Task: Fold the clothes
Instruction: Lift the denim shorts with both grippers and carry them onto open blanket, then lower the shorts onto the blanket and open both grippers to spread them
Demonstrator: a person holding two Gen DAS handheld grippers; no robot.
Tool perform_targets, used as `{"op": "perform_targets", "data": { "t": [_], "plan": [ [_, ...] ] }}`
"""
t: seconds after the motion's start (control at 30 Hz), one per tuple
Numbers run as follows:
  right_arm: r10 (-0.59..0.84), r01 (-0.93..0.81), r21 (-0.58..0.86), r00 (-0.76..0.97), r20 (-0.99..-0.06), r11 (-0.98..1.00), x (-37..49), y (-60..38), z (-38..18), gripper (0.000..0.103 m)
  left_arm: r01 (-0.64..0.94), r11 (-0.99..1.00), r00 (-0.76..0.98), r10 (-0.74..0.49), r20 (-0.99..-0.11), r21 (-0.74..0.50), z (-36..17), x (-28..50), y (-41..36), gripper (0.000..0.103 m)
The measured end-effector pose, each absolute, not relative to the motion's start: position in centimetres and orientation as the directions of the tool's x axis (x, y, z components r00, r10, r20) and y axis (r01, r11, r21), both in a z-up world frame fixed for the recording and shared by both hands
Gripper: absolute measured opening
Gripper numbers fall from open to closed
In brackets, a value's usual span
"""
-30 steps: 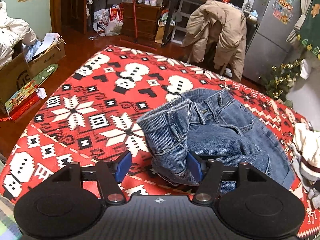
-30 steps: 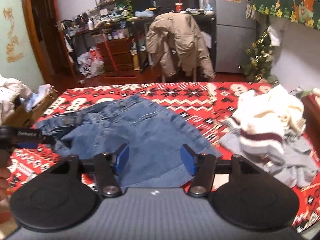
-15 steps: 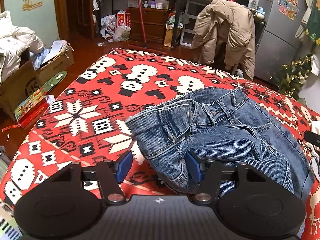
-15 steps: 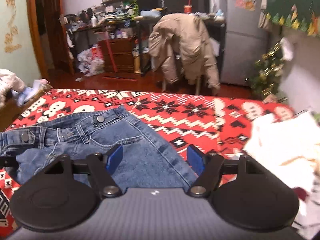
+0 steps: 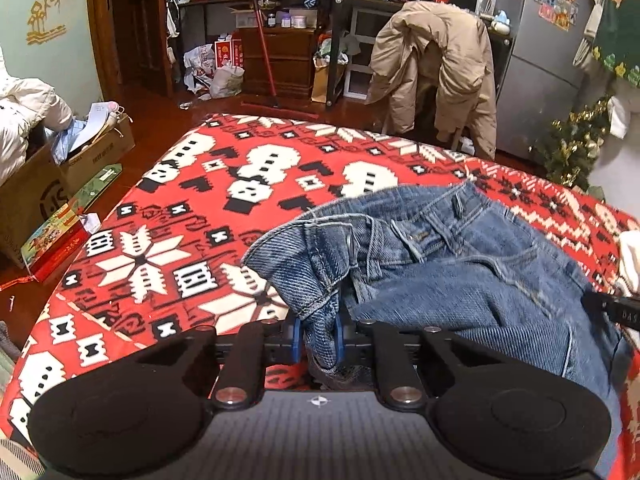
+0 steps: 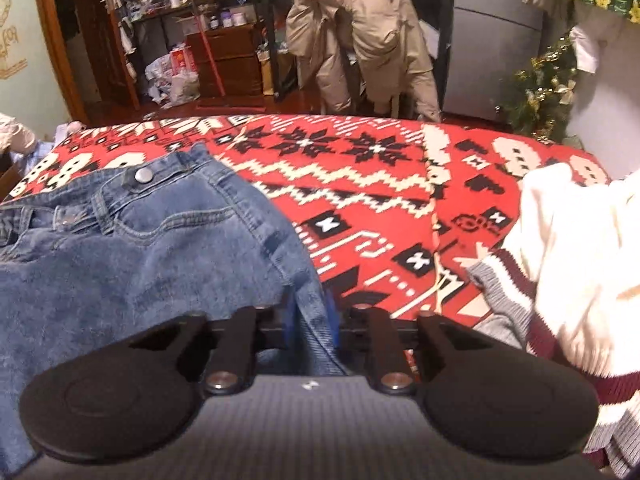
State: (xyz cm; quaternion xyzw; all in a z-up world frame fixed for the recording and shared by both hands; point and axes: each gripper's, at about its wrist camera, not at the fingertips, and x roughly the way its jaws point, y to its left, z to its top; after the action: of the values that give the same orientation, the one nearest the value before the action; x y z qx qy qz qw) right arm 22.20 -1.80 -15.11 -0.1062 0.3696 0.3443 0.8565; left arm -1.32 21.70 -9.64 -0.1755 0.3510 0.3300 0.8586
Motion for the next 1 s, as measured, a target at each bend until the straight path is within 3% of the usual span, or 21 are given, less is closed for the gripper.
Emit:
{"op": "perform_targets", "data": {
  "t": [0.37, 0.53, 0.63, 0.83, 0.87, 0.9, 0.97, 1.0],
  "plan": [
    [0.61, -0.602, 0.206, 0.608, -0.508, 0.772, 18.4, -8.3, -5.6, 0.007, -0.69, 0.699, 0.657, 0.493, -0.571, -0.189, -2.6, -4.0, 24.5, 0.008],
    [0.607, -0.576, 0.222, 0.656, -0.449, 0.787, 17.8, -10.7, -3.0, 0.007, -0.673, 0.732, 0.67, 0.541, -0.509, -0.108, 0.3, -1.9, 24.9, 0.008],
    [0.585, -0.562, 0.214, 0.645, -0.491, 0.799, 18.8, -10.4, -4.1, 0.007, -0.677, 0.733, 0.637, 0.544, -0.546, -0.059, -1.1, 0.6, 26.7, 0.008],
    [0.52, -0.55, 0.162, 0.594, -0.614, 0.819, 21.1, -7.5, -8.5, 0.008, -0.652, 0.755, 0.588, 0.44, -0.679, -0.076, -7.1, 3.5, 28.7, 0.017],
    [0.504, -0.55, 0.145, 0.587, -0.633, 0.822, 21.3, -6.9, -9.3, 0.008, -0.652, 0.757, 0.576, 0.449, -0.683, -0.052, -7.5, 3.5, 28.7, 0.019],
    [0.499, -0.551, 0.139, 0.583, -0.641, 0.823, 21.4, -6.7, -9.6, 0.008, -0.66, 0.751, 0.56, 0.472, -0.681, -0.022, -7.7, 3.4, 28.7, 0.032],
    [0.489, -0.553, 0.129, 0.576, -0.655, 0.823, 21.6, -6.4, -10.3, 0.009, -0.675, 0.738, 0.538, 0.501, -0.677, 0.01, -8.0, 2.9, 29.0, 0.044],
    [0.497, -0.556, 0.14, 0.565, -0.659, 0.819, 21.6, -6.5, -10.3, 0.011, -0.681, 0.732, 0.532, 0.51, -0.676, 0.016, -8.1, 2.6, 29.2, 0.044]
  ]
}}
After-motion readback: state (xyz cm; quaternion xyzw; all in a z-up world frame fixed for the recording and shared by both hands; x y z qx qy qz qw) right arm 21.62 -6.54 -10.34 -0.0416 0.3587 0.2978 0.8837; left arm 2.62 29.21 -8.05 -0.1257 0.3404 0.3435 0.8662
